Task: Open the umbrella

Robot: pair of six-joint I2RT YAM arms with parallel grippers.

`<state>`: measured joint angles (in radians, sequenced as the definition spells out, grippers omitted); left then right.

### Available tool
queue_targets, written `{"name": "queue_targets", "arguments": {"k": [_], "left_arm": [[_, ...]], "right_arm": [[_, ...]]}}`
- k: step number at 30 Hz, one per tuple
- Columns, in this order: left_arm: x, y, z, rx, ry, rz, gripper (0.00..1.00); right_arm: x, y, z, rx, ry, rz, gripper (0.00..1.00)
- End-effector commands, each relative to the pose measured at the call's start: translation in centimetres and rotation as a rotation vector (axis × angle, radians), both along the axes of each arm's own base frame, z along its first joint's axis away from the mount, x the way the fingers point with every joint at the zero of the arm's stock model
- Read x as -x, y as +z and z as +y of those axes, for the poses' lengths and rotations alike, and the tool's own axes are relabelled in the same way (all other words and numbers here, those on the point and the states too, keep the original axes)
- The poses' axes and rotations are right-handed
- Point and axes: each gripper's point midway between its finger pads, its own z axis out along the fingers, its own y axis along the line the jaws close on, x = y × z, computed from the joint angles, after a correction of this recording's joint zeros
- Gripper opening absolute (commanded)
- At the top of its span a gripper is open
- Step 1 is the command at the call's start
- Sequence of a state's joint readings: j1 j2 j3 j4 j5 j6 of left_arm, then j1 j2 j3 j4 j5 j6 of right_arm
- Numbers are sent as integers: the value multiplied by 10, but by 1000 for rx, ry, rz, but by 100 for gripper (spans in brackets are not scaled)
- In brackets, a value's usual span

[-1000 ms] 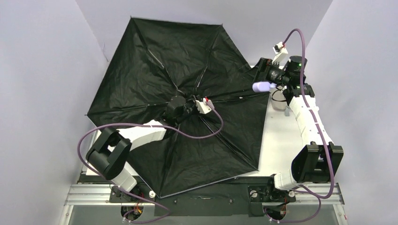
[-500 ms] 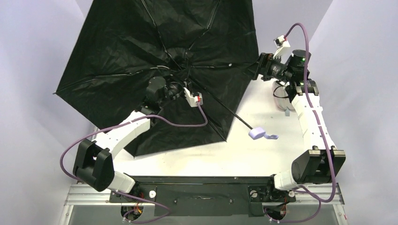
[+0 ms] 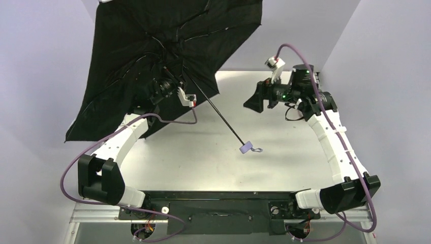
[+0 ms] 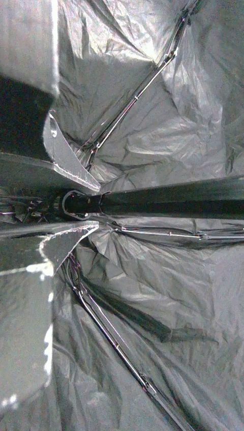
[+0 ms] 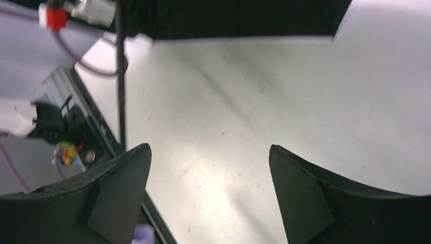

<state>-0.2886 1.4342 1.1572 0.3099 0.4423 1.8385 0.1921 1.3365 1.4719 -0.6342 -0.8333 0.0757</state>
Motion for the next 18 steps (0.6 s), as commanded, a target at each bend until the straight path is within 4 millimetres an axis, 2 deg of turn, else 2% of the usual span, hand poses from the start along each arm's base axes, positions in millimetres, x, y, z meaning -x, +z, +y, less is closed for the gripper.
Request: {"name": "queue_targets", "arguments": {"k": [1, 2, 3, 7, 13, 18], "left_arm": [[24, 78, 1, -61, -53, -280, 0], [26, 80, 1, -64, -59, -288, 0], [28, 82, 0, -71, -62, -298, 0], [36, 89, -1, -90, -79, -321, 0], [46, 96, 0, -96, -85, -342, 0], [53, 99, 0, -94, -88, -351, 0]], "right_arm": [[47, -21, 21, 152, 187, 44, 81], [50, -26, 24, 171, 206, 60, 81], [61, -31, 31, 194, 252, 73, 81], [76, -37, 49, 241, 325, 63, 82], [89, -40, 68, 251, 387, 60, 82], [92, -42, 79, 198, 390, 101, 82]]}}
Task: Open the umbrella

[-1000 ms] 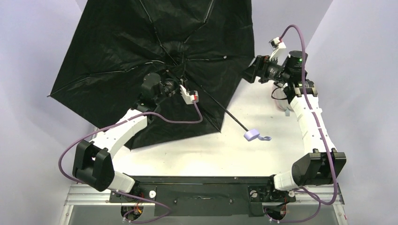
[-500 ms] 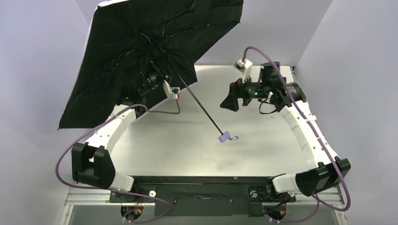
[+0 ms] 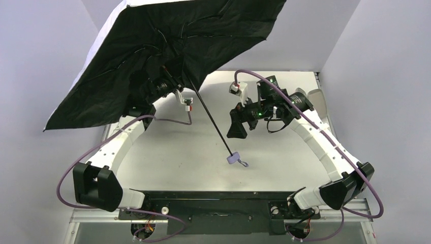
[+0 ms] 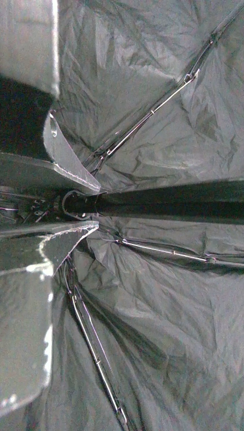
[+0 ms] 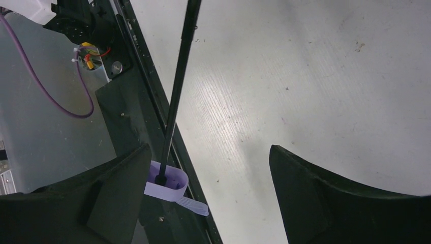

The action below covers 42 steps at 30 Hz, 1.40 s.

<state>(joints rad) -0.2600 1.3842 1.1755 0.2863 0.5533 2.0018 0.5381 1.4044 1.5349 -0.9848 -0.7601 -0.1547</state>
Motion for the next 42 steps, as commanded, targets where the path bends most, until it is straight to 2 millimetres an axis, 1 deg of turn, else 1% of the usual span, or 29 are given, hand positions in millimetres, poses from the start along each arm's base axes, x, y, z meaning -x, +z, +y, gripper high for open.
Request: {"name": "queue_targets", "arguments": {"k": [1, 3, 6, 11, 15, 16, 17, 19, 20, 21, 23, 24, 25, 26, 27, 28, 29, 30, 31, 32, 33, 34, 35, 36, 37, 38, 39, 40, 42], "left_arm": [[33, 69, 3, 23, -26, -196, 0], [33, 68, 3, 23, -28, -194, 0], [35, 71, 3, 19, -29, -202, 0], [36, 78, 4, 21, -22, -215, 0], [34, 82, 6, 27, -7, -215, 0], [34, 83, 7, 29, -5, -215, 0], [33, 83, 7, 31, -1, -214, 0], [31, 84, 8, 36, 7, -216, 0], [31, 85, 9, 39, 11, -218, 0], [30, 86, 10, 42, 15, -220, 0], [27, 92, 14, 49, 30, -231, 0], [22, 93, 15, 56, 35, -233, 0], [21, 102, 19, 66, 48, -249, 0], [15, 103, 23, 71, 63, -253, 0], [15, 113, 25, 82, 67, -271, 0], [10, 115, 28, 88, 78, -279, 0], [10, 123, 30, 100, 81, -291, 0], [7, 124, 33, 102, 90, -294, 0], [7, 126, 35, 109, 91, -297, 0], [7, 127, 37, 107, 94, -299, 0], [6, 122, 37, 102, 95, -291, 0], [8, 120, 37, 98, 90, -289, 0], [6, 111, 36, 89, 87, -276, 0], [7, 103, 35, 80, 80, -265, 0], [8, 99, 34, 73, 75, -263, 2], [8, 92, 33, 67, 70, -251, 11], [9, 88, 33, 61, 69, -247, 16], [10, 82, 32, 56, 65, -234, 26], [12, 72, 30, 47, 53, -212, 34]], "right_arm": [[-3, 13, 12, -63, -10, 9, 82], [-3, 11, 18, -81, -3, 51, 82], [-2, 14, 27, -96, 14, 81, 82], [-2, 0, 33, -82, 34, 143, 82], [14, -11, 44, -76, 99, 170, 77], [20, -15, 47, -68, 125, 158, 73], [24, -21, 47, -54, 135, 163, 71], [30, -34, 46, -26, 157, 164, 63], [30, -39, 44, -16, 159, 164, 57], [32, -46, 41, -1, 159, 179, 54], [33, -59, 31, 30, 183, 159, 45], [34, -63, 28, 45, 188, 153, 37], [38, -73, 21, 70, 208, 154, 32], [41, -82, 15, 93, 210, 166, 25], [44, -88, 9, 114, 226, 173, 22], [46, -93, 6, 129, 229, 182, 18], [48, -96, 2, 143, 236, 188, 13], [48, -96, 0, 146, 237, 189, 9], [49, -95, -1, 145, 240, 187, 1], [48, -89, 0, 133, 242, 168, 0], [49, -85, 2, 121, 251, 157, 0], [46, -76, 4, 105, 252, 129, 0], [46, -71, 6, 95, 257, 118, 0], [43, -60, 9, 76, 259, 93, 0], [42, -55, 11, 61, 263, 83, 0], [40, -45, 14, 45, 263, 60, 0], [40, -40, 15, 33, 263, 55, 0], [38, -34, 17, 20, 260, 45, 0], [40, -27, 19, -3, 269, 41, 0]]}}
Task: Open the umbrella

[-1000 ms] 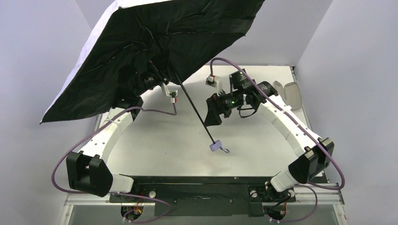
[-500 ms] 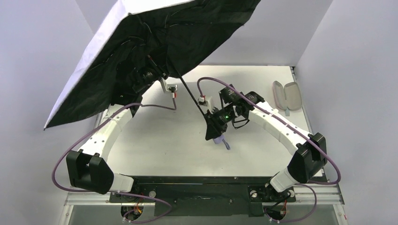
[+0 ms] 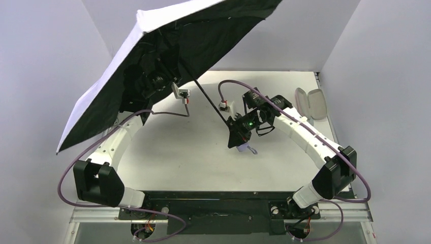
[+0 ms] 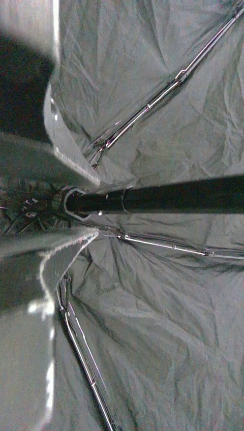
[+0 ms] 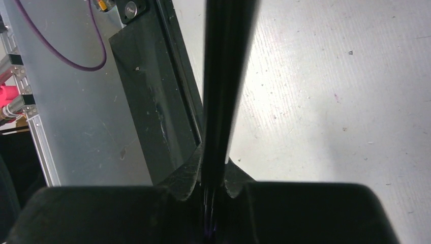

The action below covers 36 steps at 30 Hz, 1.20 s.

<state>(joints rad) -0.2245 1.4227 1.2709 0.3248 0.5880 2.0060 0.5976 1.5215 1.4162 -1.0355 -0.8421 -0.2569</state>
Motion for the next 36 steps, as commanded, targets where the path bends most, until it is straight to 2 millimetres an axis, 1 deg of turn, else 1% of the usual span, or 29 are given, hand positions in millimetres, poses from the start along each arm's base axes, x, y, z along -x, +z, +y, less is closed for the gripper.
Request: {"name": "queue_targets", "arguments": {"k": [1, 3, 4, 5, 6, 7, 8, 9, 10, 11, 12, 13, 14, 15, 16, 19, 20, 21, 22, 24, 26, 28, 30, 31, 32, 33, 36], "left_arm": [[20, 29, 20, 27, 46, -105, 36], [27, 19, 18, 6, 26, -81, 39], [30, 8, 14, -13, 4, -60, 41], [37, 3, 11, -23, -12, -40, 43], [41, -11, 6, -43, -39, -15, 45], [51, -16, 0, -55, -67, 6, 46], [54, -29, -4, -69, -82, 34, 47], [64, -36, -10, -79, -109, 60, 47], [68, -49, -13, -93, -121, 86, 48], [77, -57, -19, -105, -145, 119, 47], [81, -74, -22, -127, -155, 169, 47], [90, -75, -26, -132, -167, 169, 47], [93, -90, -28, -142, -172, 204, 47], [100, -91, -32, -143, -174, 200, 45], [103, -103, -33, -148, -175, 226, 45], [115, -116, -32, -142, -146, 246, 39], [116, -113, -31, -122, -134, 239, 38], [116, -114, -29, -113, -104, 235, 36], [116, -108, -28, -90, -91, 217, 35], [112, -103, -21, -63, -49, 209, 33], [105, -96, -15, -32, -7, 205, 32], [94, -90, -9, -2, 41, 203, 32], [85, -80, -6, 30, 65, 181, 31], [82, -72, -5, 44, 72, 165, 30], [76, -73, -2, 47, 91, 172, 30], [74, -66, 0, 58, 98, 161, 28], [61, -60, 14, 67, 140, 154, 24]], "right_arm": [[9, 47, 8, -130, 100, -138, 0], [11, 48, 9, -138, 102, -128, 0], [12, 47, 9, -140, 101, -123, 0], [13, 47, 10, -143, 104, -116, 0], [13, 47, 10, -146, 106, -116, 0], [14, 47, 10, -147, 107, -113, 0], [14, 47, 10, -152, 109, -113, 0], [15, 46, 10, -152, 108, -110, 0], [15, 46, 11, -155, 108, -109, 0], [15, 45, 11, -153, 106, -105, 0], [15, 44, 11, -154, 104, -106, 0], [16, 43, 10, -152, 102, -103, 0], [15, 42, 10, -150, 97, -104, 0], [16, 41, 8, -148, 95, -103, 0], [17, 41, 8, -146, 93, -104, 0], [19, 40, 4, -144, 87, -104, 0], [19, 39, 4, -142, 85, -106, 0], [19, 39, 3, -141, 84, -107, 0], [20, 38, 2, -139, 84, -105, 0], [20, 38, 2, -140, 86, -107, 0], [21, 37, 1, -139, 89, -110, 0], [21, 36, 1, -134, 93, -116, 0], [22, 35, 0, -132, 93, -120, 0], [22, 34, -1, -130, 94, -122, 0], [23, 34, -2, -128, 93, -124, 0], [23, 33, -3, -124, 91, -127, 0], [25, 32, -6, -116, 89, -137, 0]]}}
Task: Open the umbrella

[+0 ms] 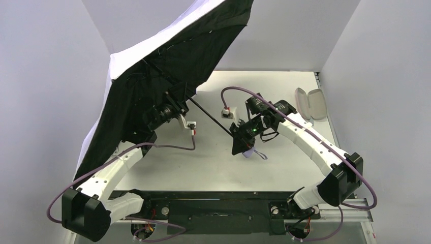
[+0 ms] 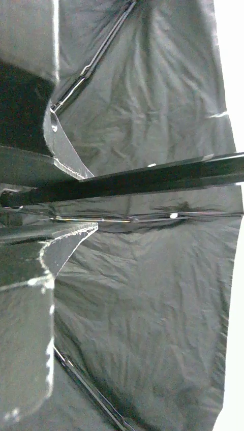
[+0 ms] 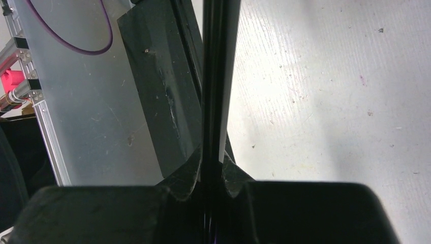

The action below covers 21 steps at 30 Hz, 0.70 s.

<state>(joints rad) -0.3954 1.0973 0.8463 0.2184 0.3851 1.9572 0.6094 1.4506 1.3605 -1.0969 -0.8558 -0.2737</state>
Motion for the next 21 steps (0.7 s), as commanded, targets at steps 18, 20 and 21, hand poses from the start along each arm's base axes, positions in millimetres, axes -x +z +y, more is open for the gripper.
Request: {"name": "queue_targets", "arguments": {"k": [18, 20, 21], "left_arm": [[-66, 100, 93, 110, 299, -237, 6], [-71, 107, 97, 118, 315, -256, 4], [-73, 109, 100, 119, 322, -263, 4]], "right_arm": [[3, -5, -24, 5, 84, -207, 0], [2, -12, -29, 34, 88, -219, 0], [3, -15, -31, 46, 92, -217, 0]]}}
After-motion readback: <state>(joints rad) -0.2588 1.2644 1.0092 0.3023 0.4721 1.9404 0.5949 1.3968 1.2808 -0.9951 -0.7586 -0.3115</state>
